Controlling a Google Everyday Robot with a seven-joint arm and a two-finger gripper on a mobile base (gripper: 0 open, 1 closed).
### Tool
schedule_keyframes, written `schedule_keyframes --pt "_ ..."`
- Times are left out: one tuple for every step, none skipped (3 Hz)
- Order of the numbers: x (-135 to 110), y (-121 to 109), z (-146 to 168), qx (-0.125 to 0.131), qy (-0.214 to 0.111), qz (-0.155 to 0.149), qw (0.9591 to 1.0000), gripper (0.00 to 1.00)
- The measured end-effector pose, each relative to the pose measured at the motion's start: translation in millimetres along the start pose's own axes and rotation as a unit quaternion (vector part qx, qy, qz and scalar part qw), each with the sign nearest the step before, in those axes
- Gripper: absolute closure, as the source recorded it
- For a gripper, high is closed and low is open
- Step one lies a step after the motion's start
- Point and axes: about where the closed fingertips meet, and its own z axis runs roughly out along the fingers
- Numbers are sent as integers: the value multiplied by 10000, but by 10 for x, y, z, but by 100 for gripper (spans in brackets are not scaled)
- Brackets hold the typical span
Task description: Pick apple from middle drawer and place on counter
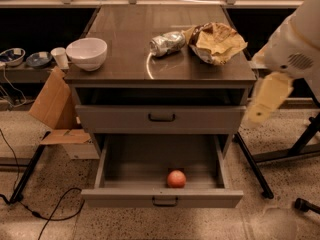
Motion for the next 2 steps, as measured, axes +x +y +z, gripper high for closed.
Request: schedule_keyframes --pt "-154 -205 642 -538 -382 881 9939 0" --pt "-203 -204 1187 -950 -803 2033 9712 0"
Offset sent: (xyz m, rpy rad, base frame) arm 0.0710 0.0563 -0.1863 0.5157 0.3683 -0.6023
